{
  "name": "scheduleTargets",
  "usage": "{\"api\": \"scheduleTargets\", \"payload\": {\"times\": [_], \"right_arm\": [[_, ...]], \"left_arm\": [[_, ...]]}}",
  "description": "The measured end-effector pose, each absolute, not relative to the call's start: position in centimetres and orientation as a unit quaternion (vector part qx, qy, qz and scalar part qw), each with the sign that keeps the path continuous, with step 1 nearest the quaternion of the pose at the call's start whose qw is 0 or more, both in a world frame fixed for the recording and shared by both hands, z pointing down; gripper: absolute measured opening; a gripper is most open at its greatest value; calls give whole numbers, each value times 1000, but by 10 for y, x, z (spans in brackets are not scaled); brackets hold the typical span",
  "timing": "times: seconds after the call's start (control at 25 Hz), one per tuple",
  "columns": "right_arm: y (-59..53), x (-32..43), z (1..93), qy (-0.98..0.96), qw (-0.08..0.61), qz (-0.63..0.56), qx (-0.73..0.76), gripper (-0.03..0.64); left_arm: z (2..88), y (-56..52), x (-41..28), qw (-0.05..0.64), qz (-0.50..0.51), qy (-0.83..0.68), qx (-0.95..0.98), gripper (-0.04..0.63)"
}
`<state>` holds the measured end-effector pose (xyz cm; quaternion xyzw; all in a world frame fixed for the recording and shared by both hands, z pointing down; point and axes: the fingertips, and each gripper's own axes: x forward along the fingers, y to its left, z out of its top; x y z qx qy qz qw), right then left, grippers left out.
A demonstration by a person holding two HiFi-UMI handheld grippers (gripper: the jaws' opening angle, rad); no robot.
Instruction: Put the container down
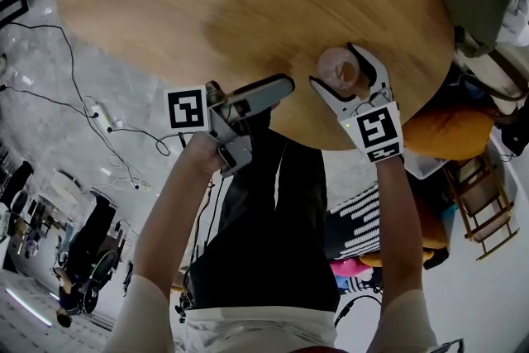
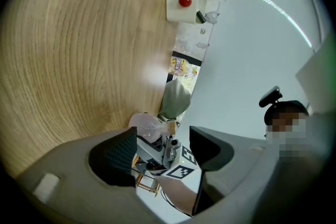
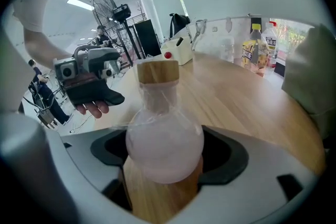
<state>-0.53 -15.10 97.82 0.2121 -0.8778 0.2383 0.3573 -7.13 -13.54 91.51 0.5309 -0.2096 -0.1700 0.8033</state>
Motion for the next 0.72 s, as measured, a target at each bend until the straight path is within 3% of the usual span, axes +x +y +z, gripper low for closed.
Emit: {"api": "scheduleTargets", "payload": {"times": [0.72], "right_arm": [[-135,6,990,-872,383,185,242,397]], "left_arm": [[918,-123,-72,800,-167,-207,537,302]]}}
